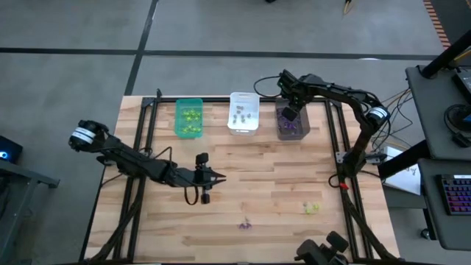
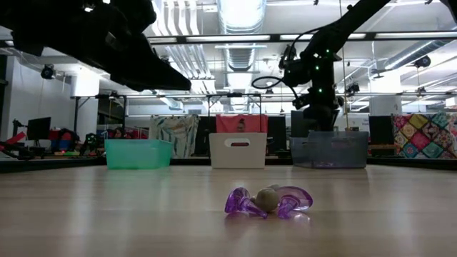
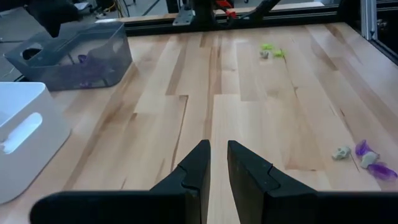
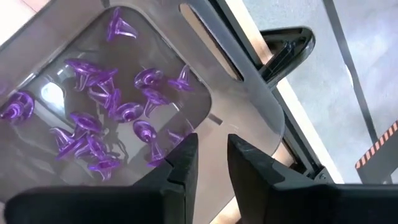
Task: Sort Halloween decoration
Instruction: Put the white skull toy into the white bin
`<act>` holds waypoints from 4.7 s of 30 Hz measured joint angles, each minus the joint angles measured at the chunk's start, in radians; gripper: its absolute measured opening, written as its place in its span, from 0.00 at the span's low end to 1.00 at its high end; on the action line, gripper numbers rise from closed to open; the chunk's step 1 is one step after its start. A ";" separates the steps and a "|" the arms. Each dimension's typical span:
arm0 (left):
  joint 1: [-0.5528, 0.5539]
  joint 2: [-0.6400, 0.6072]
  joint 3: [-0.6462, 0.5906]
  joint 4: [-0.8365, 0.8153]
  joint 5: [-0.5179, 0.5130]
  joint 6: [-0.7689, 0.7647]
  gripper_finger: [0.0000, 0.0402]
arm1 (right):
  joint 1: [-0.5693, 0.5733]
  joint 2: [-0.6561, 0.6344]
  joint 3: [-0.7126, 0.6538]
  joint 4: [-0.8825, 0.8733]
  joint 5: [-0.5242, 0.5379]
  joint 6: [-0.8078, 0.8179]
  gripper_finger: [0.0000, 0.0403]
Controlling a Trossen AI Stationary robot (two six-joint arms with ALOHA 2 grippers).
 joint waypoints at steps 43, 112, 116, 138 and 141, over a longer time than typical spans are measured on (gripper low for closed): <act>-0.003 0.360 0.346 -0.073 0.511 0.065 0.16 | 0.958 -0.416 -0.109 0.100 -0.097 0.439 0.17; 0.090 0.662 0.422 0.168 0.768 0.280 0.35 | 1.262 -0.410 -0.520 0.792 -0.067 0.633 0.17; 0.090 0.662 0.422 0.168 0.768 0.280 0.35 | 1.262 -0.410 -0.520 0.792 -0.067 0.633 0.17; 0.090 0.662 0.422 0.167 0.768 0.275 0.35 | 1.262 -0.410 -0.520 0.792 -0.066 0.632 0.17; 0.090 0.671 0.422 0.177 0.769 0.274 0.35 | 1.262 -0.410 -0.520 0.792 -0.066 0.632 0.17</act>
